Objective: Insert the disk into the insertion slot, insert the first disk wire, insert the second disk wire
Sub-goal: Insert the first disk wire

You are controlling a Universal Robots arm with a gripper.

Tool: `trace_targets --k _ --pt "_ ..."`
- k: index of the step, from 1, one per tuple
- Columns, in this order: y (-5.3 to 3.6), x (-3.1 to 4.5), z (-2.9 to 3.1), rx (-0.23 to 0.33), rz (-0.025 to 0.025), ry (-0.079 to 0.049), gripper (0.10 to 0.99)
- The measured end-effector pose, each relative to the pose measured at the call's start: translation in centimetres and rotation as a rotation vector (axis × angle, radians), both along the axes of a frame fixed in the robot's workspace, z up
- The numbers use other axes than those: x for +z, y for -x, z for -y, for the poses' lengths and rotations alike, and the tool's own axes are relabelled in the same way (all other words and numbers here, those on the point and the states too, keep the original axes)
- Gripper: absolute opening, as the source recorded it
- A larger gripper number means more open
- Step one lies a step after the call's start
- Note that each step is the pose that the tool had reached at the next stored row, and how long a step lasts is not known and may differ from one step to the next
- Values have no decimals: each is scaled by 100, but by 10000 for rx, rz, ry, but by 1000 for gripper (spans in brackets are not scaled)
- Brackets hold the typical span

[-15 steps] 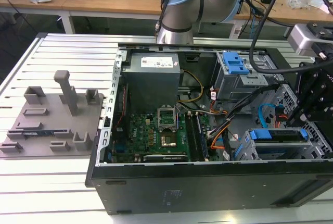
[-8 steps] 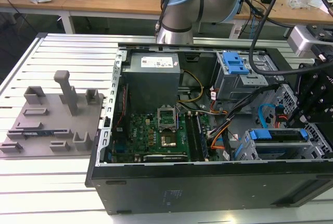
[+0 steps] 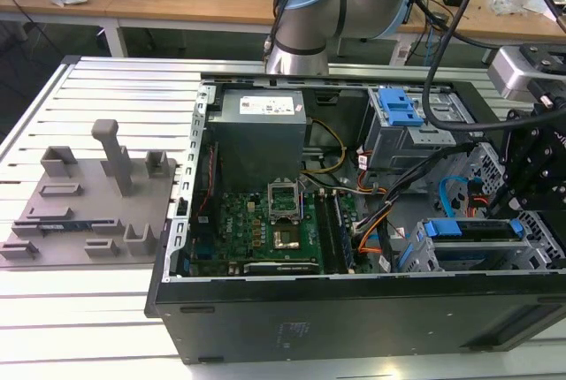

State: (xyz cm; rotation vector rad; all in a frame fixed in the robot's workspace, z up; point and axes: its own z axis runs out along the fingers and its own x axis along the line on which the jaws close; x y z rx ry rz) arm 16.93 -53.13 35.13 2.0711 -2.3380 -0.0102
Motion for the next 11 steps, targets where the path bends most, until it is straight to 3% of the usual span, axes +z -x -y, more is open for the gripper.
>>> trace_targets --k 11 --pt "0 -20 5 0 0 -4 165"
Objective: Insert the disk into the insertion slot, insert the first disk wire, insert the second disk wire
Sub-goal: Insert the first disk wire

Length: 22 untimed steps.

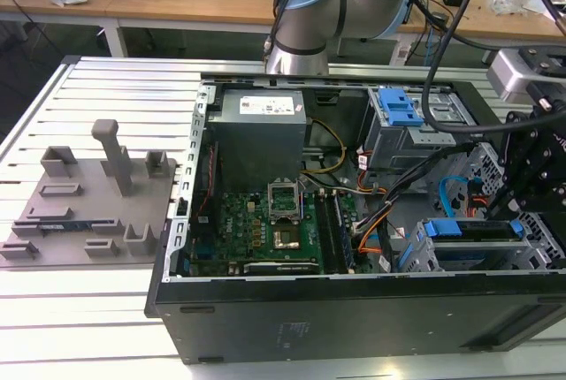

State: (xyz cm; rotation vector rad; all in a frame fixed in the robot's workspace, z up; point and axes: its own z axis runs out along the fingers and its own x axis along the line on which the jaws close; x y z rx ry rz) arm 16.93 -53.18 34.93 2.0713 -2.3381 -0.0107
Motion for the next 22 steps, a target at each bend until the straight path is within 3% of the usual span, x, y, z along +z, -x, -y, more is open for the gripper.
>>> trace_targets --k 22 --pt "1 -36 21 0 0 -1 165"
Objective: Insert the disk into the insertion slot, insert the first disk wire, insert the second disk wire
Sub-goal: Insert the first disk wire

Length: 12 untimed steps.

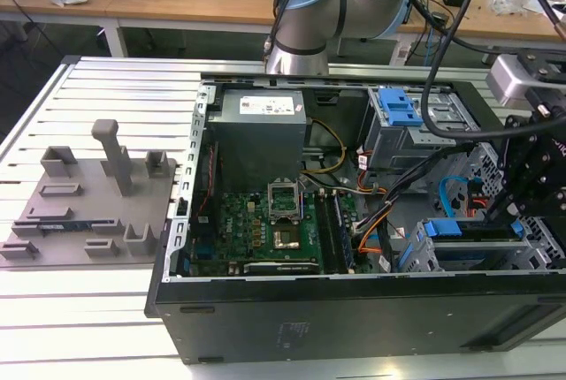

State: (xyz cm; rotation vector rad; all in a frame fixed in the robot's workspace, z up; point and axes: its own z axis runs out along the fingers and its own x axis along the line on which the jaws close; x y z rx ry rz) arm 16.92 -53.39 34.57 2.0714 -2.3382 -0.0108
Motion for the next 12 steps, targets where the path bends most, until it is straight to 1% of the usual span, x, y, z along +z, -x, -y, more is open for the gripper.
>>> trace_targets --k 12 --pt "0 -40 0 53 0 -1 165"
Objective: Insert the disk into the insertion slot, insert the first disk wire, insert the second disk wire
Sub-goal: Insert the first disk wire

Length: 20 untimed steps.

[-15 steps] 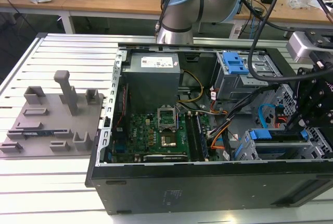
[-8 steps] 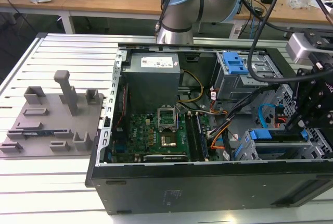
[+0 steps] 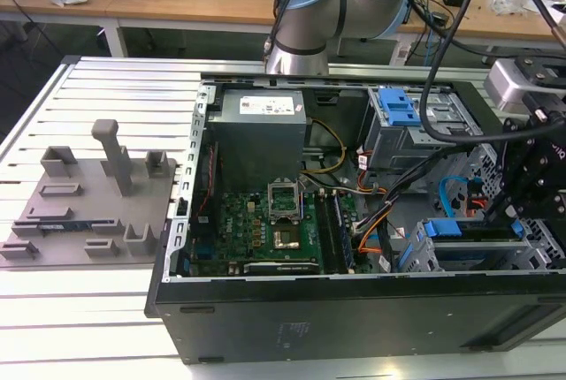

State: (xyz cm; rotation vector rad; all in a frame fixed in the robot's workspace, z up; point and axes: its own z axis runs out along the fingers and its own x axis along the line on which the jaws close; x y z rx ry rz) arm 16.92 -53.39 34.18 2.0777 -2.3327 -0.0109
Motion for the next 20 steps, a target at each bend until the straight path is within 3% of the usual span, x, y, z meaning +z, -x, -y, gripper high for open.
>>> trace_targets --k 12,15,16,18,20 --pt "-2 -35 1 54 0 0 176" --pt "-2 -35 1 55 1 1 298" --pt "-2 -35 1 55 0 1 298" --pt "-2 -28 0 55 0 2 424" --pt "-1 2 -6 54 0 1 424"
